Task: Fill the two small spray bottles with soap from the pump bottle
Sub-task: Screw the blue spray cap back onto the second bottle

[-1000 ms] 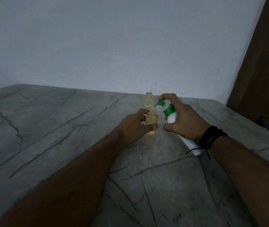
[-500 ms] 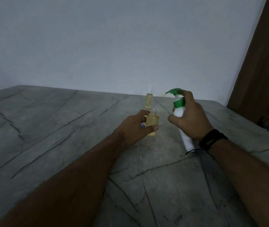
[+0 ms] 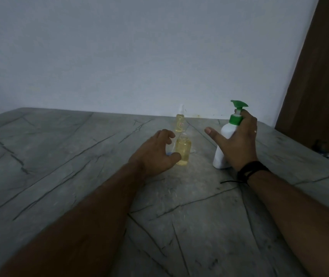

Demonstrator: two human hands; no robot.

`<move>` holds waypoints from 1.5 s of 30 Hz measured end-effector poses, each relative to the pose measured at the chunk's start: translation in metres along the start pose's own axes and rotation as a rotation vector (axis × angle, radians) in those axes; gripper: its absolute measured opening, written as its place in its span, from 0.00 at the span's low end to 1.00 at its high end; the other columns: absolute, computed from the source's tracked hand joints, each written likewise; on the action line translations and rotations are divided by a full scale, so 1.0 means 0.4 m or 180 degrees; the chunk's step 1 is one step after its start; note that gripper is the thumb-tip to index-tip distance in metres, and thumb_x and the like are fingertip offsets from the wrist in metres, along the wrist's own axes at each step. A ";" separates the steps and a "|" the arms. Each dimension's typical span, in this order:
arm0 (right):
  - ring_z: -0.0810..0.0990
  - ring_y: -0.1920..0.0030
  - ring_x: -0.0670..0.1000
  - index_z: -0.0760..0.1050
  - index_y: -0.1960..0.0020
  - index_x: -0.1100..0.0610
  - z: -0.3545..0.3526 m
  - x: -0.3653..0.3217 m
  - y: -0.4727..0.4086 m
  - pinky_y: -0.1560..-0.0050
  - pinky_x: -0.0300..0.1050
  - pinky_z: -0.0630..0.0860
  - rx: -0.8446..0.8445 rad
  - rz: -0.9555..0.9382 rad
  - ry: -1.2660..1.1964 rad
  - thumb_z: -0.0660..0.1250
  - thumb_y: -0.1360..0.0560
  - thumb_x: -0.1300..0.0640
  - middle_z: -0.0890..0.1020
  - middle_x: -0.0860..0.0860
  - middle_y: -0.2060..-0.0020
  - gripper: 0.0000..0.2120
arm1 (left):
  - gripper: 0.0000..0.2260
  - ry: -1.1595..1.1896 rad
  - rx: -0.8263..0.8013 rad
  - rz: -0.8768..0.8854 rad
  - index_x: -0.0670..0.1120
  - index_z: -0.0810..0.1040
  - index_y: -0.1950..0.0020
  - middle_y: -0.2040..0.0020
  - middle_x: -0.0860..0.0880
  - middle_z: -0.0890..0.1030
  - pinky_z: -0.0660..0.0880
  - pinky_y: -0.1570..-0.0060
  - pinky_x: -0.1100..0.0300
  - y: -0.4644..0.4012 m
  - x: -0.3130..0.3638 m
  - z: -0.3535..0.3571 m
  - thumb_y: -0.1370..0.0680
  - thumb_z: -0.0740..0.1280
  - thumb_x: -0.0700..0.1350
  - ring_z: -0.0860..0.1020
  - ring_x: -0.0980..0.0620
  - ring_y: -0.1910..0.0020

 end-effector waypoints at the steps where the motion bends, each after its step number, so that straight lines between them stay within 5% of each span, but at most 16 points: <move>1: 0.66 0.36 0.51 0.59 0.28 0.51 0.005 0.002 0.002 0.36 0.47 0.65 -0.0020 -0.0024 -0.0001 0.76 0.35 0.35 0.65 0.51 0.37 0.45 | 0.26 -0.0020 0.0041 0.0043 0.53 0.67 0.38 0.43 0.54 0.73 0.74 0.52 0.56 0.002 0.001 -0.009 0.32 0.66 0.61 0.73 0.55 0.47; 8: 0.63 0.36 0.48 0.53 0.25 0.44 0.013 0.010 0.018 0.36 0.45 0.65 -0.0063 -0.0003 -0.0082 0.79 0.39 0.35 0.61 0.51 0.35 0.52 | 0.15 -0.0200 -0.0188 0.0021 0.52 0.70 0.48 0.52 0.53 0.74 0.73 0.56 0.53 0.007 -0.031 -0.008 0.27 0.68 0.58 0.73 0.53 0.54; 11: 0.62 0.34 0.48 0.52 0.22 0.47 0.001 -0.008 0.022 0.34 0.45 0.64 -0.0020 -0.0027 -0.0033 0.78 0.39 0.33 0.61 0.54 0.32 0.56 | 0.16 -0.0146 -0.0415 -0.0044 0.53 0.72 0.46 0.50 0.54 0.75 0.73 0.53 0.52 0.009 -0.048 0.001 0.28 0.70 0.59 0.73 0.52 0.51; 16: 0.61 0.34 0.49 0.53 0.22 0.51 -0.046 -0.024 0.018 0.33 0.47 0.62 0.0200 0.0159 0.0068 0.64 0.30 0.27 0.63 0.56 0.31 0.47 | 0.26 -0.0199 -0.0697 -0.0128 0.58 0.72 0.42 0.47 0.55 0.75 0.72 0.46 0.49 0.015 -0.053 0.011 0.35 0.66 0.68 0.72 0.52 0.47; 21: 0.66 0.31 0.56 0.52 0.20 0.54 -0.046 -0.006 0.038 0.28 0.54 0.65 -0.0284 0.0302 0.0170 0.75 0.27 0.46 0.62 0.58 0.29 0.45 | 0.23 -0.0355 -0.0736 -0.0083 0.63 0.72 0.42 0.48 0.57 0.74 0.70 0.47 0.52 0.016 -0.056 0.021 0.34 0.67 0.68 0.71 0.53 0.46; 25: 0.66 0.34 0.49 0.51 0.20 0.50 -0.048 -0.002 0.048 0.28 0.48 0.65 -0.0420 0.0344 0.0061 0.77 0.28 0.54 0.59 0.56 0.28 0.46 | 0.18 -0.0306 -0.0638 -0.0027 0.61 0.75 0.48 0.51 0.59 0.74 0.70 0.52 0.55 0.015 -0.054 0.020 0.32 0.67 0.67 0.71 0.55 0.50; 28: 0.66 0.33 0.47 0.52 0.21 0.50 -0.055 0.011 0.054 0.32 0.44 0.65 -0.0360 0.0515 -0.0114 0.79 0.30 0.53 0.61 0.54 0.26 0.47 | 0.14 -0.0367 -0.0581 0.0015 0.59 0.75 0.49 0.53 0.59 0.74 0.70 0.56 0.57 0.009 -0.054 0.016 0.30 0.68 0.64 0.72 0.57 0.53; 35: 0.61 0.26 0.54 0.51 0.21 0.51 -0.102 0.023 0.083 0.25 0.54 0.62 -0.0052 0.0996 -0.0207 0.75 0.30 0.39 0.59 0.54 0.24 0.48 | 0.12 -0.0402 -0.0251 -0.0026 0.53 0.80 0.46 0.55 0.55 0.78 0.74 0.55 0.57 0.003 -0.065 -0.010 0.26 0.67 0.56 0.76 0.54 0.56; 38: 0.63 0.28 0.58 0.59 0.24 0.55 -0.172 -0.084 0.068 0.29 0.62 0.66 0.0339 0.0388 0.0389 0.69 0.25 0.39 0.63 0.59 0.28 0.38 | 0.16 -0.0345 -0.0158 -0.0156 0.53 0.76 0.41 0.52 0.53 0.78 0.74 0.54 0.56 -0.001 -0.079 -0.023 0.25 0.66 0.58 0.75 0.53 0.54; 42: 0.70 0.36 0.56 0.67 0.31 0.57 -0.136 -0.286 0.082 0.37 0.52 0.71 0.0099 -0.0934 0.0675 0.71 0.26 0.45 0.70 0.57 0.36 0.29 | 0.14 -0.0056 0.0056 -0.0415 0.52 0.73 0.46 0.56 0.54 0.78 0.74 0.59 0.58 0.002 -0.093 -0.047 0.27 0.69 0.56 0.76 0.54 0.58; 45: 0.71 0.37 0.51 0.66 0.29 0.57 -0.032 -0.312 0.109 0.37 0.48 0.71 -0.0568 -0.0742 0.0378 0.73 0.26 0.49 0.71 0.54 0.37 0.30 | 0.11 0.0187 0.0559 -0.0549 0.52 0.77 0.50 0.58 0.53 0.79 0.73 0.59 0.59 0.010 -0.094 -0.092 0.28 0.71 0.54 0.77 0.54 0.58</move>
Point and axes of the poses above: each hand's wrist, its own y-axis away from the middle knuckle, its own z-axis out of the palm, x = y × z, the point moved 10 cm from there along -y, towards the middle knuckle
